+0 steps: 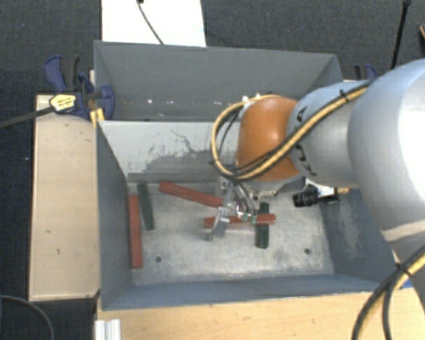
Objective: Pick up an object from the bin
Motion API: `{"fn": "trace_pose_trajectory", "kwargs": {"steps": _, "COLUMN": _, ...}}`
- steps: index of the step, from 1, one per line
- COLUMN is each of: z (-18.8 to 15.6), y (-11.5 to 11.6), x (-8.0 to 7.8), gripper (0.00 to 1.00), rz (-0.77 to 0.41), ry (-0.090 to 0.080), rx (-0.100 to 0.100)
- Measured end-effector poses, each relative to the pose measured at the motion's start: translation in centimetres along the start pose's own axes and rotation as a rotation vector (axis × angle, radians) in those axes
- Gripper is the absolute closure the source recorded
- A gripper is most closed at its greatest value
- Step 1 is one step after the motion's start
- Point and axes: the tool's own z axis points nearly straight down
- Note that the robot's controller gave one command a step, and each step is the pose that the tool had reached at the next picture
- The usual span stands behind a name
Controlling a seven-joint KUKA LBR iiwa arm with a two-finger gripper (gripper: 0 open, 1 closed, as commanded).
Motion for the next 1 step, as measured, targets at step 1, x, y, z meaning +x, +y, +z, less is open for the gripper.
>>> {"fn": "trace_pose_trajectory", "kwargs": {"steps": 1, "z": -0.03, "y": -0.1, "x": -0.04, "gripper": 1.0, "rz": 0.003, "ry": 0.0, "rx": 0.0}}
